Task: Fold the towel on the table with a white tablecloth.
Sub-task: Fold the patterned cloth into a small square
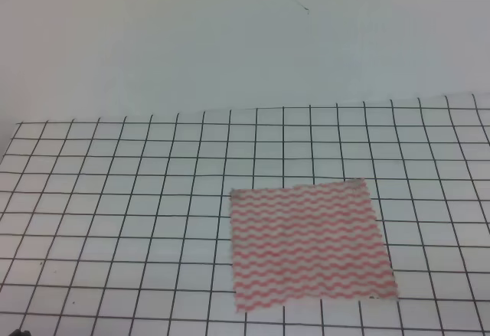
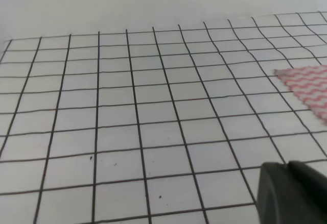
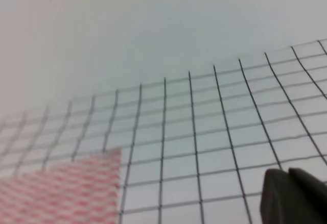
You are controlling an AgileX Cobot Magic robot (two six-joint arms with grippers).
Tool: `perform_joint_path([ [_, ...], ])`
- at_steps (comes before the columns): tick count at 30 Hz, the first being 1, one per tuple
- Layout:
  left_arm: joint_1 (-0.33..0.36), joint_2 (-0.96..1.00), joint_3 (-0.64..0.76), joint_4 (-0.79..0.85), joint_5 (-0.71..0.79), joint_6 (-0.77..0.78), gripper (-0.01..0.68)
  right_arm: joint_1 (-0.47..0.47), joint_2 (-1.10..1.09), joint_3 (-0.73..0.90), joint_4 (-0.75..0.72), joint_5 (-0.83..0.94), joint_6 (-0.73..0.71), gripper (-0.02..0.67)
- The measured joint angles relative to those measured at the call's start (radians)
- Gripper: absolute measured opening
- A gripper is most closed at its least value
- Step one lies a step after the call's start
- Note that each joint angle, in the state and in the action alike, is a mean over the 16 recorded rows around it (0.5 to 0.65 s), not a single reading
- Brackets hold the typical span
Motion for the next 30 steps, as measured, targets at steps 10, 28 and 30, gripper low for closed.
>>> perform_joint_path([
  [10,0.0,0.0,0.0,0.001,0.002,0.008,-0.002,0.0,0.0,0.0,0.068,-0.037,-0.071,-0.001],
  [28,0.0,0.0,0.0,-0.021,0.016,0.046,-0.002,0.0,0.0,0.0,0.047,0.112,-0.464,-0.001],
  [30,0.0,0.0,0.0,-0.036,0.014,0.046,-0.002,0.0,0.0,0.0,0.066,0.118,-0.465,-0.001],
])
